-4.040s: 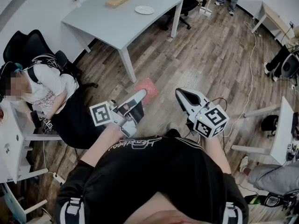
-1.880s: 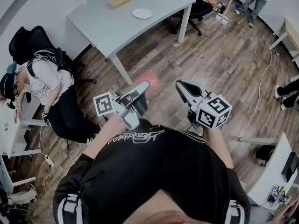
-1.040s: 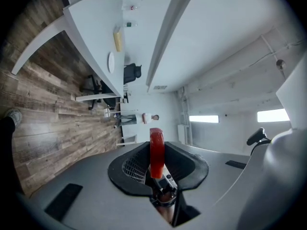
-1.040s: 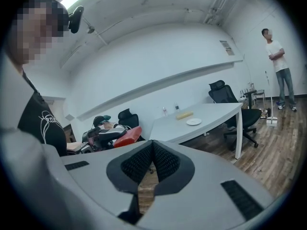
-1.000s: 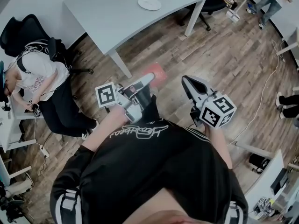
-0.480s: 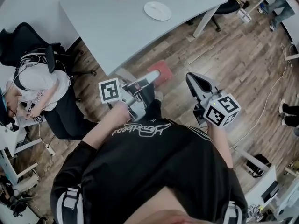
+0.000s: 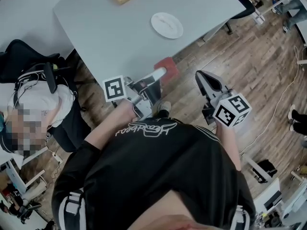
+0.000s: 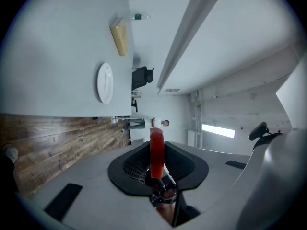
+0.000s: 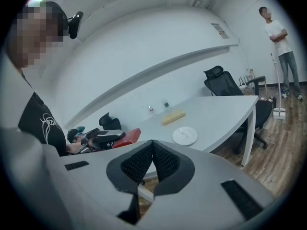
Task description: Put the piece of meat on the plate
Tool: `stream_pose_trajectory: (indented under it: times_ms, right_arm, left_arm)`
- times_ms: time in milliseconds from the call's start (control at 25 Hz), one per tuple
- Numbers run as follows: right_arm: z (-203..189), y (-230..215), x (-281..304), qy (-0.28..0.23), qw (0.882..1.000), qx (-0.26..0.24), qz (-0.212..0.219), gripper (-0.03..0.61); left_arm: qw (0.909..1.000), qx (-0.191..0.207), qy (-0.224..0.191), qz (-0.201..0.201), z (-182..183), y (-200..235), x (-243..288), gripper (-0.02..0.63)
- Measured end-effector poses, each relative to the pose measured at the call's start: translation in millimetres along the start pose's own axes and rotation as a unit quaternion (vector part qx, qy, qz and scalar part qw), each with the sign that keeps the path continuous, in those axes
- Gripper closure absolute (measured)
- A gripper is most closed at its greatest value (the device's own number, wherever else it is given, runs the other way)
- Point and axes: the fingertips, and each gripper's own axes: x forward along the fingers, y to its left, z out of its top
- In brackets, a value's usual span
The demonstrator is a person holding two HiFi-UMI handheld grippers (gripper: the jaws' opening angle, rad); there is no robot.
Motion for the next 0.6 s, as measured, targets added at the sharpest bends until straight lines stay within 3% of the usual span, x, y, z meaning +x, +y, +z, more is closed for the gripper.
stream_pose_trajectory:
  times_ms: [320,600]
  right_arm:
    - [20.1,4.1,11.3,-0.011,1.000,-0.010,0.005,0.571]
    - [20.4,5.2,11.6,-0.003,1.000,-0.028,0.014,0.571]
  left_arm:
    - [0.9999,0.002,0.011,0.003,5.7,-4.4,6.7,0.525]
    - [1.0000,0.006,-0.005,-0.003,6.9,-6.0,2.3,0.525]
